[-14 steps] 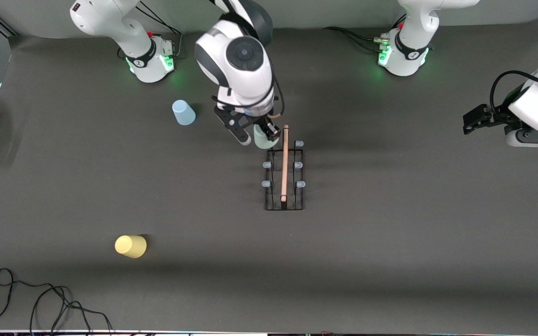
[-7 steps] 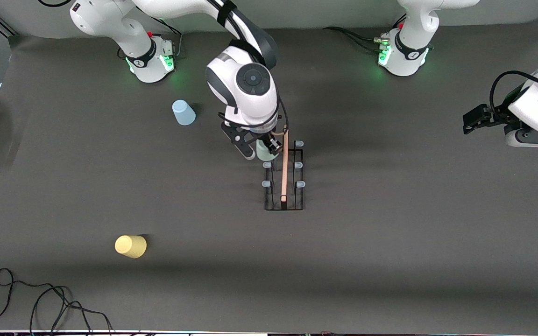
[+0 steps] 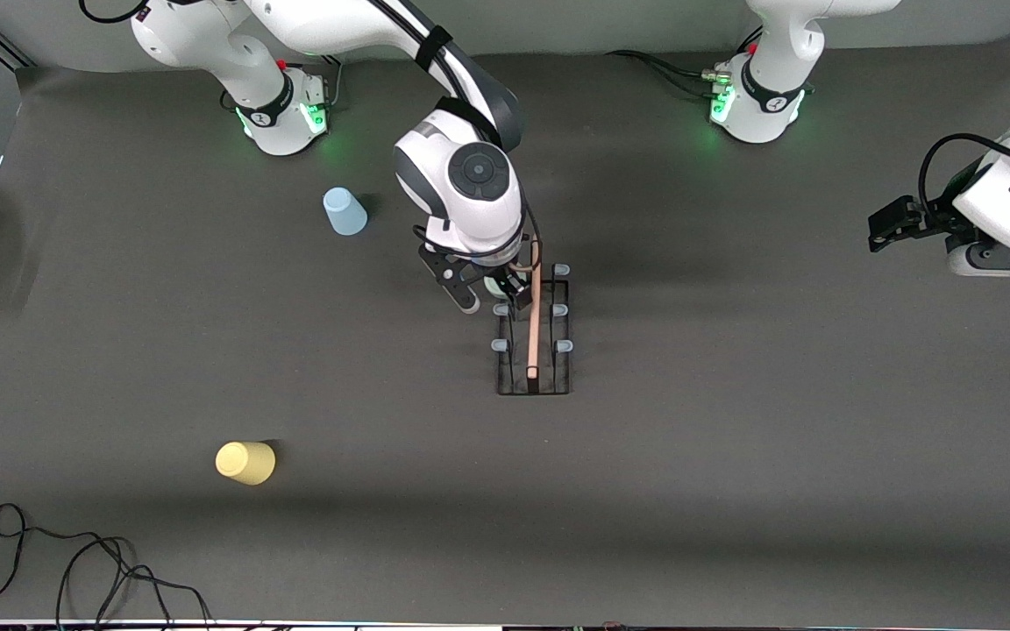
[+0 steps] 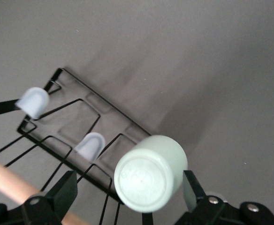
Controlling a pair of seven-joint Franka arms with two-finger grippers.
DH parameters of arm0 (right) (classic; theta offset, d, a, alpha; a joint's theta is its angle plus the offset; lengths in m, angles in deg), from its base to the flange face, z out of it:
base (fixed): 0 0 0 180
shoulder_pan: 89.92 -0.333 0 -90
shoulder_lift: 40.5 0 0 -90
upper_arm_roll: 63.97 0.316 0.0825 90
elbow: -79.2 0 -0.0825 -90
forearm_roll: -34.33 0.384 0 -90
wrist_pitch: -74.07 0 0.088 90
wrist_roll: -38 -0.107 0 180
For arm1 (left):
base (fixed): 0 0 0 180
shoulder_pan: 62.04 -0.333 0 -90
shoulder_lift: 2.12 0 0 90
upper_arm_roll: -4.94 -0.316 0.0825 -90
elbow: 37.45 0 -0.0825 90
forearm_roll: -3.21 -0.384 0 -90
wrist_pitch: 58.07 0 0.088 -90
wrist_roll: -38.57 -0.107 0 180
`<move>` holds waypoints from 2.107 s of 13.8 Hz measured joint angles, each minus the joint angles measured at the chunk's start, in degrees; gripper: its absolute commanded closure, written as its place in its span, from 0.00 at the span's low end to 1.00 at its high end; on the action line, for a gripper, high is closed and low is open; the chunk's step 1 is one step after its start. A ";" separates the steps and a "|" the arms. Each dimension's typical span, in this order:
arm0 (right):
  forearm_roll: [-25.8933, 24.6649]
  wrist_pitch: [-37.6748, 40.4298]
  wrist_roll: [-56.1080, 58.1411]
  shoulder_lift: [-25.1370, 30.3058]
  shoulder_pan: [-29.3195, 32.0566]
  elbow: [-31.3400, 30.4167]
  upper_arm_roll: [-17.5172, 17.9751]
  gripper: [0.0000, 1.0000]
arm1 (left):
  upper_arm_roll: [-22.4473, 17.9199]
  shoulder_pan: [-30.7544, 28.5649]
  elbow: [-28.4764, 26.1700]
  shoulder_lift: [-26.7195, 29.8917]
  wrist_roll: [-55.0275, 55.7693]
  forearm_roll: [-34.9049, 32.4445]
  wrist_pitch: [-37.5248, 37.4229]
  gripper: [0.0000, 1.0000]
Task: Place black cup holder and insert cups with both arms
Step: 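Open the right gripper and move it toward the yellow cup, then grasp the yellow cup with the right gripper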
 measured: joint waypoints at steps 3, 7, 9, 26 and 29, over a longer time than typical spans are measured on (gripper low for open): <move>-0.21 12.77 2.49 2.12 0.11 7.41 -2.51 0.00 | 0.00 0.00 -0.12 0.00 0.00 0.00 0.06 0.00; -0.27 24.01 22.78 5.93 3.81 13.21 -7.94 0.00 | 0.02 0.00 -0.16 0.00 -0.02 0.00 0.06 0.00; -0.34 26.57 37.48 7.64 7.36 13.36 -10.95 0.00 | 0.03 0.00 -0.18 0.00 -0.02 0.00 0.07 0.00; 11.15 4.75 106.41 -6.44 27.88 12.19 -21.25 0.00 | 0.03 -0.01 -0.40 -0.46 -0.02 0.00 0.11 0.00; 14.08 0.15 108.05 -11.33 27.93 12.04 -21.18 0.00 | 0.04 -0.01 -0.41 -0.61 -0.02 0.00 0.12 0.00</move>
